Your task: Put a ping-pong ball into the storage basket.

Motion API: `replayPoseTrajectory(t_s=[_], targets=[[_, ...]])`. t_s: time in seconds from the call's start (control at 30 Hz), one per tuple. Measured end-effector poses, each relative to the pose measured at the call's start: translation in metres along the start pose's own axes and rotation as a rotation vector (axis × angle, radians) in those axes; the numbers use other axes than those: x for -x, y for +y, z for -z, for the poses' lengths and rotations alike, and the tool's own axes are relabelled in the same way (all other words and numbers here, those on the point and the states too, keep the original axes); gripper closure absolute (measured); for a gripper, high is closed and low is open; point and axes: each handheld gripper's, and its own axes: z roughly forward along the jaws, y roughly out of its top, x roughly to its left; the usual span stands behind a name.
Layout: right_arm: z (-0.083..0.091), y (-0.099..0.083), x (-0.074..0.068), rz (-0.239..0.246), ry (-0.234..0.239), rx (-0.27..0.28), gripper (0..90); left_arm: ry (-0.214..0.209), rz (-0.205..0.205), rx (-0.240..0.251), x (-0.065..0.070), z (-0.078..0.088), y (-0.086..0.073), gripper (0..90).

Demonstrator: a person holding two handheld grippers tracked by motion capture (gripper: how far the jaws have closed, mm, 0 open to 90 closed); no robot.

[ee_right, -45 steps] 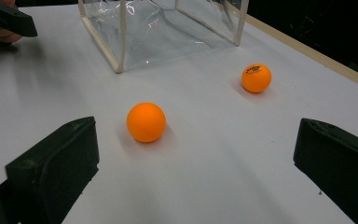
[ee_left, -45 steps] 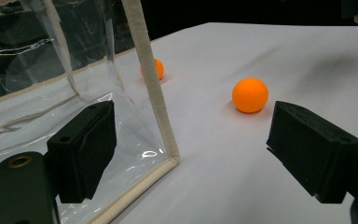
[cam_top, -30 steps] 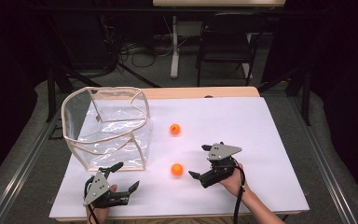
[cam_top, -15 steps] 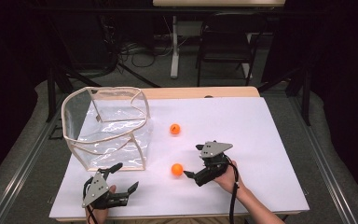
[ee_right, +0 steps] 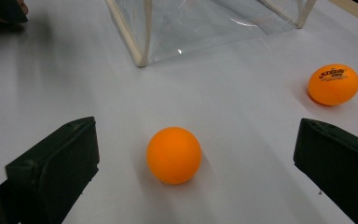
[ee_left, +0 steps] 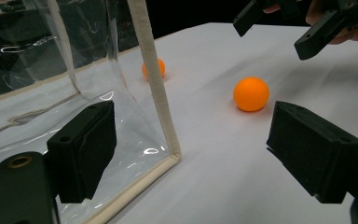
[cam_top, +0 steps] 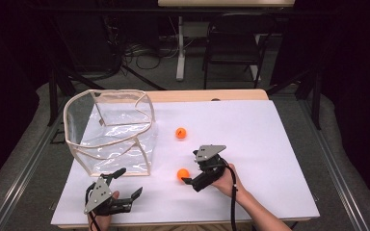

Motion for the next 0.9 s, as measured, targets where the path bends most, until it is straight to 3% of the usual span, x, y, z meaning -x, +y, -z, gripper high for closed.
replayPoseTrajectory(t_s=[0.37,0.73,0.9], targets=[[-0.015,0.004,0.003,0.001,0.030,-0.047,0.0,0.000,-0.008,-0.003,0.001,0.000,0.001,15.7],[-0.028,0.000,-0.003,0.023,0.045,-0.095,0.0,-0.011,-0.003,0.000,0.000,0.000,0.000,15.7],[-0.031,-0.001,-0.006,0.039,0.043,-0.120,7.6,-0.013,-0.011,-0.003,0.000,0.000,0.001,15.7]])
